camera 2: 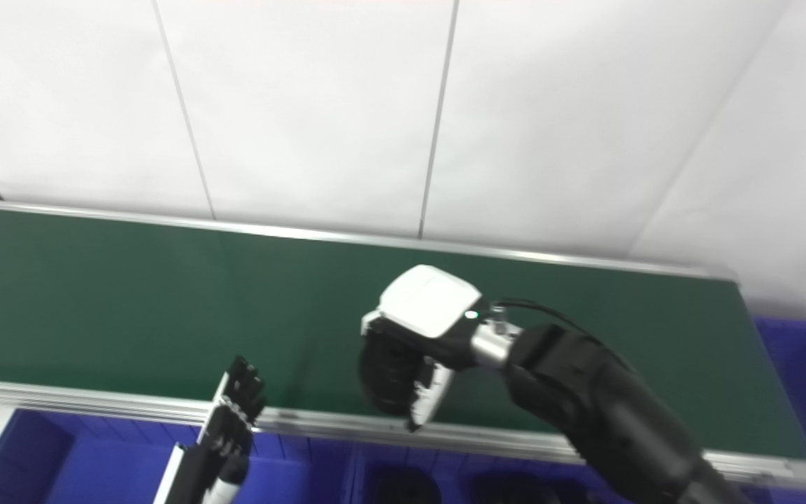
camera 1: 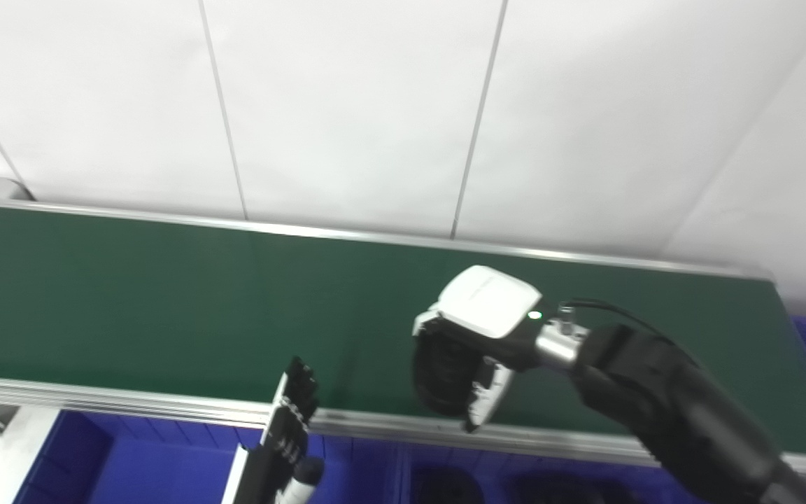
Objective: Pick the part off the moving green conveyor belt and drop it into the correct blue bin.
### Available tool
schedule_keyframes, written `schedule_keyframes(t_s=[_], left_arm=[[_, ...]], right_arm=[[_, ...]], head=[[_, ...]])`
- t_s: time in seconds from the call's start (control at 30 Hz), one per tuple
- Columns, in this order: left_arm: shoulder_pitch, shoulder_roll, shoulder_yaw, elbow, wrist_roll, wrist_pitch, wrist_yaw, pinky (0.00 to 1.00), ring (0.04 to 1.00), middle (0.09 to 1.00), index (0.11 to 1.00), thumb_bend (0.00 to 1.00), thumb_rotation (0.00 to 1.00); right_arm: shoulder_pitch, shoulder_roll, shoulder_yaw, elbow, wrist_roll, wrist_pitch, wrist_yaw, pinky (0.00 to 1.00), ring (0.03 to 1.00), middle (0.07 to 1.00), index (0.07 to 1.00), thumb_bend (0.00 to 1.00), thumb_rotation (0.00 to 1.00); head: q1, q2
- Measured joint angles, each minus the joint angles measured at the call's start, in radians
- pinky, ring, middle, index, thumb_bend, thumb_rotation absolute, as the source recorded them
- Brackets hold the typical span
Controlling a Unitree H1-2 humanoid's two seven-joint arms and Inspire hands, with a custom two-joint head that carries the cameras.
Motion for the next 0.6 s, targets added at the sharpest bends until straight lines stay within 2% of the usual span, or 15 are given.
schedule_keyframes(t_s=[0.1, 0.17, 0.23, 0.33, 0.4, 0.5, 0.6], left_arm=[[0.007, 0.016, 0.024, -0.058, 0.000, 0.038, -0.001, 1.00, 0.992, 1.000, 1.000, 0.57, 0.82], [0.006, 0.027, 0.039, -0.082, -0.003, 0.064, -0.002, 1.00, 0.999, 1.000, 1.000, 0.60, 0.84], [0.008, 0.042, 0.049, -0.114, -0.017, 0.110, -0.008, 1.00, 1.000, 1.000, 1.000, 0.61, 0.85], [0.008, 0.068, 0.079, -0.155, -0.052, 0.169, -0.014, 1.00, 0.996, 1.000, 1.000, 0.64, 0.83], [0.005, 0.081, 0.095, -0.171, -0.068, 0.193, -0.020, 1.00, 0.994, 1.000, 1.000, 0.63, 0.84], [-0.005, 0.105, 0.108, -0.174, -0.073, 0.212, -0.035, 1.00, 0.993, 1.000, 1.000, 0.66, 0.84], [-0.017, 0.116, 0.117, -0.181, -0.101, 0.265, -0.052, 1.00, 1.000, 1.000, 1.000, 0.67, 0.81]], right_arm=[[0.079, -0.047, -0.040, -0.105, 0.004, 0.000, 0.053, 0.23, 0.303, 0.432, 0.496, 0.51, 0.16], [0.137, -0.058, -0.088, -0.179, 0.017, 0.015, 0.096, 0.25, 0.333, 0.491, 0.497, 0.51, 0.17], [0.205, -0.055, -0.141, -0.271, 0.026, 0.063, 0.143, 0.25, 0.333, 0.501, 0.498, 0.51, 0.17], [0.312, -0.051, -0.220, -0.379, 0.026, 0.104, 0.194, 0.22, 0.297, 0.455, 0.497, 0.51, 0.17], [0.385, -0.032, -0.275, -0.426, 0.019, 0.127, 0.195, 0.22, 0.299, 0.439, 0.496, 0.51, 0.16], [0.485, 0.017, -0.337, -0.464, -0.015, 0.135, 0.185, 0.30, 0.413, 0.539, 0.496, 0.51, 0.16], [0.584, 0.063, -0.383, -0.462, -0.068, 0.124, 0.134, 0.27, 0.380, 0.550, 0.495, 0.51, 0.16]], head=[[-0.061, 0.032], [-0.080, 0.041], [-0.118, 0.063], [-0.164, 0.089], [-0.175, 0.097], [-0.201, 0.117], [-0.204, 0.124]])
